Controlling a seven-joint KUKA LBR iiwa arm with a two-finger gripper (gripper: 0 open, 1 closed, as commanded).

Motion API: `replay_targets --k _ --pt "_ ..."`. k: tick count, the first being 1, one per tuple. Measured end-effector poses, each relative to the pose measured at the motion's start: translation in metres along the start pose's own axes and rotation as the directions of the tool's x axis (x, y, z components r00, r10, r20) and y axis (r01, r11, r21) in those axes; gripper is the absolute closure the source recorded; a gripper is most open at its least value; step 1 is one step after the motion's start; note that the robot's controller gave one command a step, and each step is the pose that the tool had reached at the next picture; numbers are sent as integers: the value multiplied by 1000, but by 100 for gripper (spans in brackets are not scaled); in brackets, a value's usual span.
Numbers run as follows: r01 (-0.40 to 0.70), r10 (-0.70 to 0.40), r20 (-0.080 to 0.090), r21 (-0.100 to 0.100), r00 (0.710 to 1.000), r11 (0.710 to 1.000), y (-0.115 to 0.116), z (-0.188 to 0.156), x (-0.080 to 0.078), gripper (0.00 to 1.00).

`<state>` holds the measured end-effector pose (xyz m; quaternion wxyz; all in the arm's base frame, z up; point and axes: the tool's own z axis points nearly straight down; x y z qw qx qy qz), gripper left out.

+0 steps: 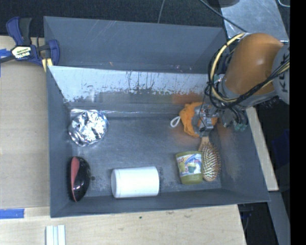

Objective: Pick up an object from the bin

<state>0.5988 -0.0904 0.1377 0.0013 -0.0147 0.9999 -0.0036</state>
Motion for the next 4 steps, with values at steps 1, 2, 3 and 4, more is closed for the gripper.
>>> replay_targets --k 1,2,3,4 --pt "-16 16 14 5 1000 1000 -52 -139 -1 100" --pt "-15 15 4 1 1000 1000 -50 -134 0 0" --pt "152 -152 16 7 988 988 -65 -220 -5 0" --pt "114 -114 14 2 993 993 3 -101 -14 0"
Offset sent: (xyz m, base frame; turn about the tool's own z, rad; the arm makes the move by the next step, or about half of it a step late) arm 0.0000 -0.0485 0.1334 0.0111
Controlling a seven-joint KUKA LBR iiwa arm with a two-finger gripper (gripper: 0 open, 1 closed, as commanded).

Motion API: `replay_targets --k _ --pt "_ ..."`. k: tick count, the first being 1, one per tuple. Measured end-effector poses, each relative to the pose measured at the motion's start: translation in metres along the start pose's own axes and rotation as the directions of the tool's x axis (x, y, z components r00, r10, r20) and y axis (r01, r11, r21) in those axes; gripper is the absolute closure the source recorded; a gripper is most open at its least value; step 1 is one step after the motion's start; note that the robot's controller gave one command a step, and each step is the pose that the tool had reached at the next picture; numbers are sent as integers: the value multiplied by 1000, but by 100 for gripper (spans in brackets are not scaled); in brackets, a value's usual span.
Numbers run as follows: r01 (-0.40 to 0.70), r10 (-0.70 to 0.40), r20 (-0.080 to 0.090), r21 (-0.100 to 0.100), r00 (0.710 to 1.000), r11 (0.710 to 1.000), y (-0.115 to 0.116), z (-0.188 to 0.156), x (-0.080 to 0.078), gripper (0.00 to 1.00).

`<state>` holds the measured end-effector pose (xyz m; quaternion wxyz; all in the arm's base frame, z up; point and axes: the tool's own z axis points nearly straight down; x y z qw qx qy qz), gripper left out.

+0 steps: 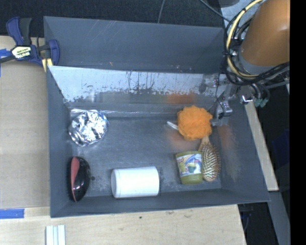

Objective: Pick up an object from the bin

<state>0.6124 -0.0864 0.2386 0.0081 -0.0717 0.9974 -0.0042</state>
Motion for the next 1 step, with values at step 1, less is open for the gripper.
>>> replay_targets --k 1 --pt "276 -276 -1 -3 961 961 53 71 -16 0"
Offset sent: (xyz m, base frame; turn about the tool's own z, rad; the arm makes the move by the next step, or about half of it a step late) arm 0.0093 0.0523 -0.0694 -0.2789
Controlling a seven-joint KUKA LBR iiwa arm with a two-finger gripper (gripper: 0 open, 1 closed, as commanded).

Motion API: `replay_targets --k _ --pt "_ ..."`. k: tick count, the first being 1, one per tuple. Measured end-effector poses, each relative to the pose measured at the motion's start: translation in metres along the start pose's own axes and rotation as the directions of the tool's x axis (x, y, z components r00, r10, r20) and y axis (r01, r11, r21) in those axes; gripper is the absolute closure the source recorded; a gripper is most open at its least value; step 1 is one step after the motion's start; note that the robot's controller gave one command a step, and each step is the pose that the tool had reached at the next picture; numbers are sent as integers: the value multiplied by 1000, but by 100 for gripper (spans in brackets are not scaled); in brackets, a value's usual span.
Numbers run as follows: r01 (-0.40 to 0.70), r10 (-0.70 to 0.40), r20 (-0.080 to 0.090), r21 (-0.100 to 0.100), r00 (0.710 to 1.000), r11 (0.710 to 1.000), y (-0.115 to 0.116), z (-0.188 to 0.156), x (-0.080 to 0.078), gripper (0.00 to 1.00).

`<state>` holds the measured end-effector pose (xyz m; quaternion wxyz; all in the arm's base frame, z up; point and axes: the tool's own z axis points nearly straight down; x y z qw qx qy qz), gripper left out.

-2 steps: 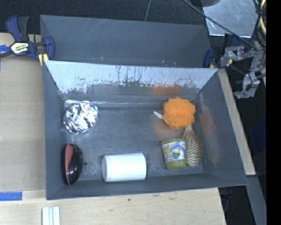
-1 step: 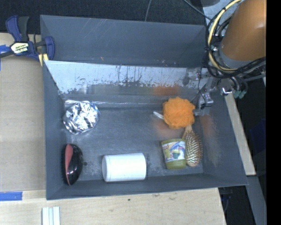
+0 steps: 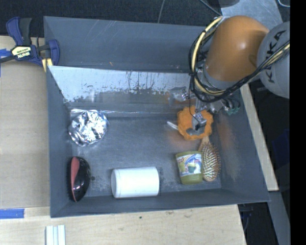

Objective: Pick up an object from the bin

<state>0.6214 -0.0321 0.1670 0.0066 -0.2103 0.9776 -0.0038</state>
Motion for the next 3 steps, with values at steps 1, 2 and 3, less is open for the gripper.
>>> replay_targets --k 1,2,3 --pt "150 -150 12 8 989 989 -2 -135 10 0" --pt "285 -285 10 3 959 959 93 -28 -20 0" --pt "138 -138 10 2 990 990 30 -2 10 0"
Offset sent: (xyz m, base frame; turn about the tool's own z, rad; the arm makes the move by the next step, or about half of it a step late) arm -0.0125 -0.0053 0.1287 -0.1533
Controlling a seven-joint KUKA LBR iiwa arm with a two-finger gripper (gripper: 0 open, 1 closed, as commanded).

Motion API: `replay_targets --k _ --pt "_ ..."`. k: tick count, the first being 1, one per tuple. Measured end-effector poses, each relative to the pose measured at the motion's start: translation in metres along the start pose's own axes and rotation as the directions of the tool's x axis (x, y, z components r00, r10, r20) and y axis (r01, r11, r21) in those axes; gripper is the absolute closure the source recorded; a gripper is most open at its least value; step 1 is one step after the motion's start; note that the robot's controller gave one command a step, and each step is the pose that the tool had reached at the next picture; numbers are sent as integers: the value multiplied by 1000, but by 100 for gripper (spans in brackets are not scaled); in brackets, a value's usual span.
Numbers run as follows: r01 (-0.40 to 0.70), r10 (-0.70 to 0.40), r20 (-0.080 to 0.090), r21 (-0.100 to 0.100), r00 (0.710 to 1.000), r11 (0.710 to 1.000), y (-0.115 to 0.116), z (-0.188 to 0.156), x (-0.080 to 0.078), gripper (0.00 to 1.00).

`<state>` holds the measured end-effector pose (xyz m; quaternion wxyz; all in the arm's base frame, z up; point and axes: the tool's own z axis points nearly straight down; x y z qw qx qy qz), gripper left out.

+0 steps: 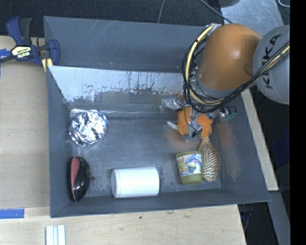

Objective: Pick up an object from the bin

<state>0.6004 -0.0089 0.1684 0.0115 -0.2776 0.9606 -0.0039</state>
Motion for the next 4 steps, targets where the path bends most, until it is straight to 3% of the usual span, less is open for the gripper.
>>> replay_targets --k 1,2,3,4 --pt "-28 28 -1 1 1000 1000 -55 25 33 0" --pt "-23 23 2 1 1000 1000 -52 24 30 100" --pt "-50 50 5 -1 999 999 2 15 16 100" --pt "382 -382 13 8 924 924 24 -67 -7 100"
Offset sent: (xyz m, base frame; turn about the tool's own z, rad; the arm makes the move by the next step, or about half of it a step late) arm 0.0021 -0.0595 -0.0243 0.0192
